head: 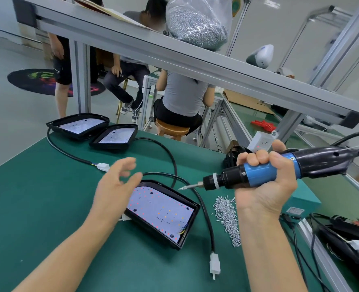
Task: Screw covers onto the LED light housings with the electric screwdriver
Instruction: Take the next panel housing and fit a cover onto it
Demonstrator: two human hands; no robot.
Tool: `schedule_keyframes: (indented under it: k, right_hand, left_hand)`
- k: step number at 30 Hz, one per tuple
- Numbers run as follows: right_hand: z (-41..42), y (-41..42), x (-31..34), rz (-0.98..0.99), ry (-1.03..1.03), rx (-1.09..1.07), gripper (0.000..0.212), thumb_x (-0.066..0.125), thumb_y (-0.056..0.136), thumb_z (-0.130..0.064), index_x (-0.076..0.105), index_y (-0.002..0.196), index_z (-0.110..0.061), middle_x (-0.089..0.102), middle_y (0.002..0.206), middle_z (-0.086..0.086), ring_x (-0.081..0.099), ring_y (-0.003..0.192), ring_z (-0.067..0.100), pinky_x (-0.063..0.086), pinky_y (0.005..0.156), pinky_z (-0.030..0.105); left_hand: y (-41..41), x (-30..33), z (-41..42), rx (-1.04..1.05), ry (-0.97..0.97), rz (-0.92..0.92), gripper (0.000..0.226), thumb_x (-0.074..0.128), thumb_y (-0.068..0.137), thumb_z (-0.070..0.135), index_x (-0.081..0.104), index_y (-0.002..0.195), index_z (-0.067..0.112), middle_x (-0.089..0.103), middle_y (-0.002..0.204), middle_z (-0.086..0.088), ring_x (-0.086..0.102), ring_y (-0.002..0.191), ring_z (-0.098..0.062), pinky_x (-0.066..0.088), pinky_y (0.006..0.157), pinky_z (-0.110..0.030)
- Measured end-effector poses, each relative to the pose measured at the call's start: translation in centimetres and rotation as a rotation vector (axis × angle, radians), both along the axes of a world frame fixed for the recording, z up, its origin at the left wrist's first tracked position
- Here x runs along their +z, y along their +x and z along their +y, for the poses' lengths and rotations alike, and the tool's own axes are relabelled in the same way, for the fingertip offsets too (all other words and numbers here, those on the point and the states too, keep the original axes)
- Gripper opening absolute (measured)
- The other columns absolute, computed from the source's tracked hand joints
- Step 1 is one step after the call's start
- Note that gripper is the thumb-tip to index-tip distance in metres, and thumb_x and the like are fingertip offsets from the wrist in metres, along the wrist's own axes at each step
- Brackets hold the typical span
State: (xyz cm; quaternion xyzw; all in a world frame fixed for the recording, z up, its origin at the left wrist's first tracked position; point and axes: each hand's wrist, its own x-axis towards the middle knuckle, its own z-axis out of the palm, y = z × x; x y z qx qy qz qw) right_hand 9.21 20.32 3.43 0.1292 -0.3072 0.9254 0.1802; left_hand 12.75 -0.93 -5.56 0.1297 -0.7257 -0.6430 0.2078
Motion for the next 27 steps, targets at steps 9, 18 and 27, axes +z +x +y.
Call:
schedule_keyframes:
  k: [9, 18, 27]
  right_hand:
    - [-2.6, -2.2, -2.1, -0.015, 0.120, -0.026, 0.026, 0.050, 0.071, -0.004, 0.053, 0.094, -0.017, 0.048, 0.055, -0.005, 0.044, 0.050, 0.012, 0.046, 0.066, 0.026]
    - [-4.4, -3.6, -3.8, -0.025, 0.222, -0.057, 0.028, 0.050, 0.070, -0.003, 0.053, 0.095, -0.015, 0.048, 0.053, -0.004, 0.044, 0.051, 0.015, 0.047, 0.064, 0.027]
    - [-4.9, -4.1, -3.6, 0.007, 0.247, -0.059, 0.027, 0.051, 0.070, -0.001, 0.054, 0.094, -0.014, 0.049, 0.053, -0.003, 0.046, 0.049, 0.014, 0.047, 0.063, 0.027]
  left_hand:
    - [-1.0, -2.6, -0.6, -0.082, -0.425, -0.625, 0.042, 0.070, 0.072, 0.044, 0.051, 0.090, 0.011, 0.061, 0.086, -0.002, 0.060, 0.076, -0.021, 0.048, 0.070, -0.032]
    - [-1.1, -2.6, 0.3, -0.126, -0.052, -0.343, 0.025, 0.076, 0.071, 0.012, 0.057, 0.085, 0.011, 0.064, 0.076, 0.000, 0.058, 0.067, -0.019, 0.041, 0.058, -0.026]
    - [-1.1, -2.5, 0.5, -0.149, -0.067, -0.287, 0.017, 0.071, 0.071, 0.008, 0.060, 0.082, 0.000, 0.062, 0.069, -0.009, 0.051, 0.059, -0.019, 0.041, 0.062, -0.028]
